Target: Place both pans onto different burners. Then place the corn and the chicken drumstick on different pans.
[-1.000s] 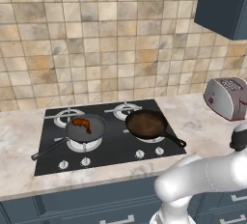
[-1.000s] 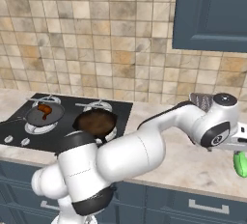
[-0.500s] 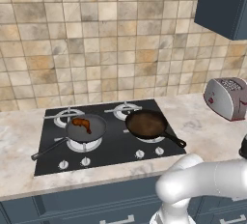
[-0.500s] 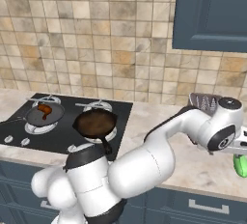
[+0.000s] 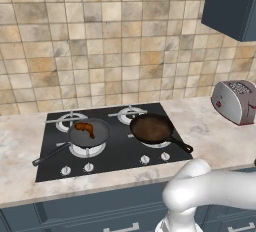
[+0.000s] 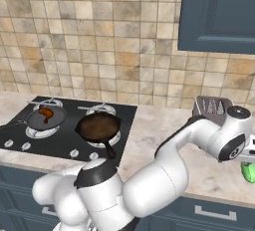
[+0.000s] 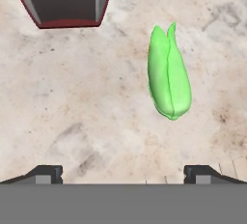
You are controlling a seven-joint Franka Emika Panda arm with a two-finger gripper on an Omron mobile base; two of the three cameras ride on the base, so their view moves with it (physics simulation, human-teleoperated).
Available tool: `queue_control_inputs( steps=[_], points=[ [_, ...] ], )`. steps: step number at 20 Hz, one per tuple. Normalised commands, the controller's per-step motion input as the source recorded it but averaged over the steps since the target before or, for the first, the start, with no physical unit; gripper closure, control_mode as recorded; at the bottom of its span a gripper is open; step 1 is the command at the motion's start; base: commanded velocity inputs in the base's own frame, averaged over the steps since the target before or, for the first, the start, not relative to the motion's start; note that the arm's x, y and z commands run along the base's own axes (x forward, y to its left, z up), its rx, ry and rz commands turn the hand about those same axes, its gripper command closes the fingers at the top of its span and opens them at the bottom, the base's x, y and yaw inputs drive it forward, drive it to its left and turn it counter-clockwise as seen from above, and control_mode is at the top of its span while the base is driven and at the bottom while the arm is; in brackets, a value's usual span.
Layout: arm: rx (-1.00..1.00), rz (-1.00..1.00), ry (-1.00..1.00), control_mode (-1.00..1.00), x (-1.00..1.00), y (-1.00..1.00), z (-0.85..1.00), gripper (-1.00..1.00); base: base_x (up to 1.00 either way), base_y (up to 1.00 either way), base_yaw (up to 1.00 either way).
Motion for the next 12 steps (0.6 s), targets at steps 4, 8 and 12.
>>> queue_control_inputs(
  steps=[4,8,12],
  points=[
    [0.0,0.0,0.0,-1.0,0.16,-0.16,-0.21,-1.0,0.0,0.0,0.0],
    [0.0,0.0,0.0,-1.0,0.13,-0.21,-0.15,-1.0,0.0,0.0,0.0],
    [0.01,0.0,0.0,-1.0,0.26,-0.29,-0.09,-1.0,0.0,0.0,0.0]
  ],
)
